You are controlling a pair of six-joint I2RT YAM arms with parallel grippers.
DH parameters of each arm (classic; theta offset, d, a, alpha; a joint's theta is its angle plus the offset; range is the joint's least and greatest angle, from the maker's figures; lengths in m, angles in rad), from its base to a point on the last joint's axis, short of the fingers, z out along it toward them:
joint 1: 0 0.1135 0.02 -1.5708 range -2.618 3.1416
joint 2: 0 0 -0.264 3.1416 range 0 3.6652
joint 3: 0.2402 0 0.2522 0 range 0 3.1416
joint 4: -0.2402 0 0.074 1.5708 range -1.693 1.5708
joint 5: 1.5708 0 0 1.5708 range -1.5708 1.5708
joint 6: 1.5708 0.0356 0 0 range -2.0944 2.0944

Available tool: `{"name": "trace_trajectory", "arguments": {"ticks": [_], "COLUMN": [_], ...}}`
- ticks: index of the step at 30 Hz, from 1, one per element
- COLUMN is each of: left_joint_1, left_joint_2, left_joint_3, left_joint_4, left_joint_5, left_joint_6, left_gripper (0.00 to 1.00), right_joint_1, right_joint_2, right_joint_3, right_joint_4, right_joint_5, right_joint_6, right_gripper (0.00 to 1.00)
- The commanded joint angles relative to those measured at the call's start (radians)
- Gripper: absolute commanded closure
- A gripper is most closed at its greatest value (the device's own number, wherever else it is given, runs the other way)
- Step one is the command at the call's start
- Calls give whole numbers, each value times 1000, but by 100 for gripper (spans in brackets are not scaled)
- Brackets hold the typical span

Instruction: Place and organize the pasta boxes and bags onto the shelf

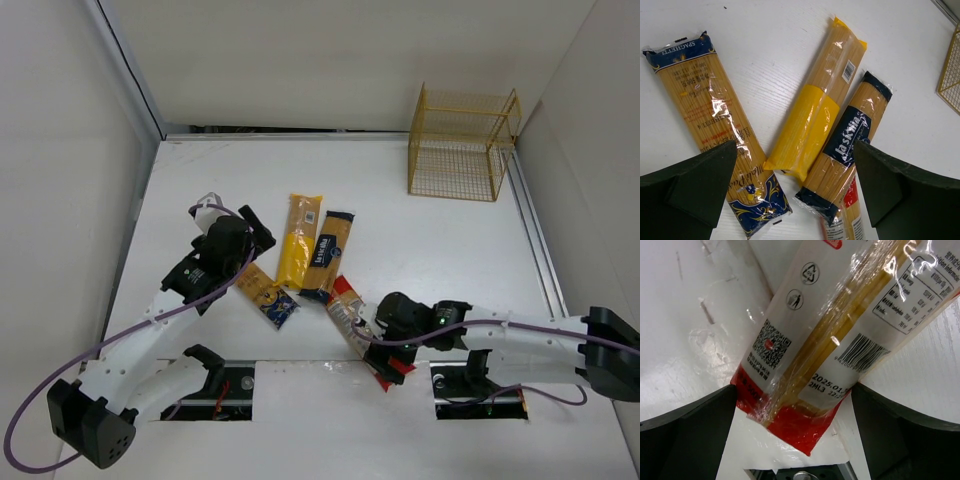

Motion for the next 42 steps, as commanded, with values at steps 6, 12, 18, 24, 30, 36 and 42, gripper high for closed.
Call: {"name": "trace_trajectory", "arguments": {"ticks": [6,12,18,24,30,36,42], "left_joint_1": [2,2,2,2,2,2,2], "left_joint_2": [-5,13,33,4,4,-5,-5], "left_joint_3": [-3,-3,-3,-3,-12,-12,-12], "left_joint_4": [43,63,63,63,54,45,45], "left_joint_5": [16,35,35,35,35,26,15], "left_joint_6": [29,48,48,48,38,29,20], "left_gripper": [0,0,0,0,0,0,0], "right_joint_1": [41,91,91,91,91,91,91], "right_joint_2": [123,137,190,302,301,251,53], "right_joint_3": [116,192,182,144,153,188,258], "right_joint_4": [141,23,102,154,70,-78,-313], "right_joint_5": [214,424,369,314,447,646,926], "right_joint_6": [134,213,171,171,249,375,568], "right_gripper": [0,0,0,0,46,100,100]}}
